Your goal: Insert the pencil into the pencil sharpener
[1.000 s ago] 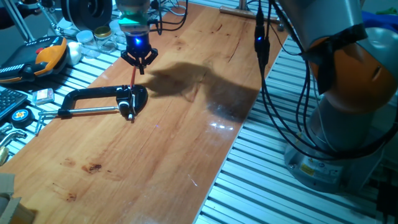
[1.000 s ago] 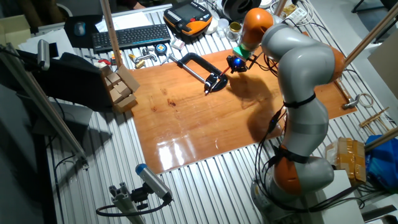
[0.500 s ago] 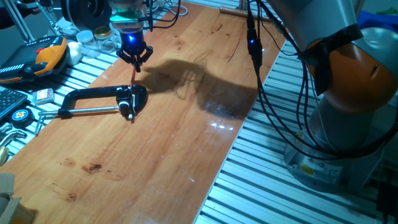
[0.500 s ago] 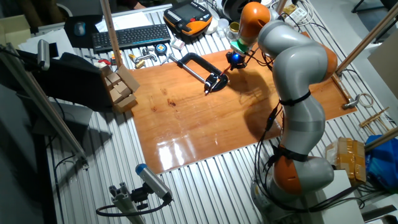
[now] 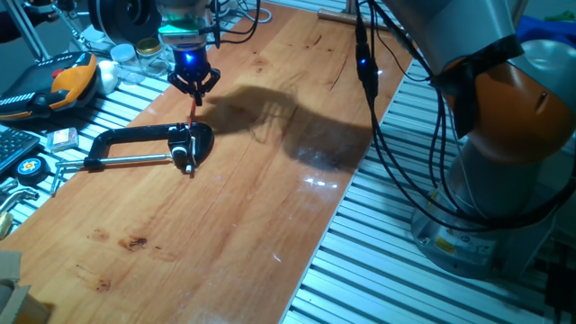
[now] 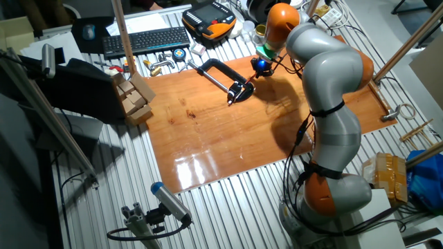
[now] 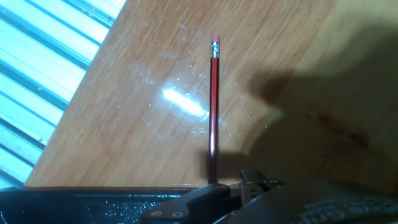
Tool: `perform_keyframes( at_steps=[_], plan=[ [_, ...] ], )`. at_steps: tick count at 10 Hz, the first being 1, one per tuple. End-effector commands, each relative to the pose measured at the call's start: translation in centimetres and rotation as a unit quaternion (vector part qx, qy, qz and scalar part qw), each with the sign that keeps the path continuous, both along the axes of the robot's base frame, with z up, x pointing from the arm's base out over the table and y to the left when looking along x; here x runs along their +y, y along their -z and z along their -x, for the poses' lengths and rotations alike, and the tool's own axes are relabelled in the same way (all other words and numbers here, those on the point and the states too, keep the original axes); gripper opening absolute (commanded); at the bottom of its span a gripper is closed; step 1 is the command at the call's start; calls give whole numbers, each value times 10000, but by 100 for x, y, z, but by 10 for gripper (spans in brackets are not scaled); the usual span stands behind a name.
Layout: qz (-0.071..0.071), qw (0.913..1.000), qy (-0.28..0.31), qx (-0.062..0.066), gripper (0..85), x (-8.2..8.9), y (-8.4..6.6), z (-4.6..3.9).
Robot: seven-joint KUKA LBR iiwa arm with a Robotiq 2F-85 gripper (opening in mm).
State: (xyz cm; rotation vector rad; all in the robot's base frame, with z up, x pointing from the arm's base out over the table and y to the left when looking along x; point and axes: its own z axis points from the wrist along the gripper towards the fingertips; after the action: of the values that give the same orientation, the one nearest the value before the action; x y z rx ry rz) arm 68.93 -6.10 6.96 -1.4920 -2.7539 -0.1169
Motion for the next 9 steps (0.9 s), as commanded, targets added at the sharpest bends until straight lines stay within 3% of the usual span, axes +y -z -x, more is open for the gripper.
perform_keyframes(
  at_steps=[1,4,9],
  plan=[
    [-7,10000,-8,-10,0,1,-1,-2],
    [-5,9999,-113,67,0,1,-1,-2],
    [279,9986,-400,204,0,1,-1,-2]
  ],
)
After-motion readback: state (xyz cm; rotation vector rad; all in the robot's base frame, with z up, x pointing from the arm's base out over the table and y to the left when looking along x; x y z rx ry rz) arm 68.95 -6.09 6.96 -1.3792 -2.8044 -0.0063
